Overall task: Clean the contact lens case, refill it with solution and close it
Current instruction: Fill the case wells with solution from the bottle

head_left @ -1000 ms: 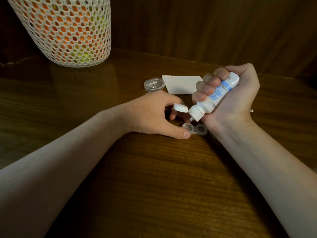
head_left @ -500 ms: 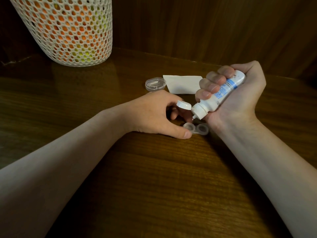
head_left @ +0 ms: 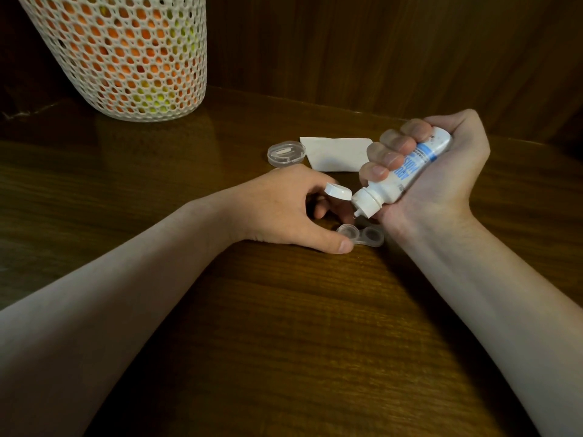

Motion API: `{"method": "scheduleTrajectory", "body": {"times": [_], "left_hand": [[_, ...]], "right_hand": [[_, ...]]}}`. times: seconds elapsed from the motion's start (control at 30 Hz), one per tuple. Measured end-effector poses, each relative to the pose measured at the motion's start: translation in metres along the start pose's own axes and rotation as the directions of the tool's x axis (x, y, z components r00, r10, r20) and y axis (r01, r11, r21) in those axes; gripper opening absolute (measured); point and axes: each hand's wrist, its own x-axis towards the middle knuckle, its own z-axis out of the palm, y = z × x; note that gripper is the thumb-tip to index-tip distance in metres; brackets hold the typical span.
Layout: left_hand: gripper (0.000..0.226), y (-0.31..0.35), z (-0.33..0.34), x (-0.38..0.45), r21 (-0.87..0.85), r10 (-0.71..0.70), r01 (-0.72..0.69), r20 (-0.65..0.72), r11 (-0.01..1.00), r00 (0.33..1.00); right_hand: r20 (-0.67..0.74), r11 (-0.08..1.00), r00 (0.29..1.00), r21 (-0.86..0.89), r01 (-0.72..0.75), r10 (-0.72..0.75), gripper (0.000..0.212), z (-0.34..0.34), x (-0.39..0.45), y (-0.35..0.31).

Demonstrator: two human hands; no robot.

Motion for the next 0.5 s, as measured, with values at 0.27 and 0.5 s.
{"method": "scheduleTrajectory", "body": {"times": [0.27, 0.5], "left_hand": [[0.028, 0.0014, 0.0007, -0.0005, -0.022, 0.010, -0.010, -0.004, 1.000, 1.000], [0.026, 0.0037, 0.0010, -0.0004, -0.036, 0.027, -0.027, -0.004, 0.999, 1.000]], "right_hand": [[-0.008, 1.000, 1.000, 0.018, -0.007, 0.007, 0.038, 0.0001, 0.0003, -0.0004], [-0.013, 1.000, 1.000, 0.012, -0.003, 0.003, 0.039, 0.0015, -0.0010, -0.0005]]}}
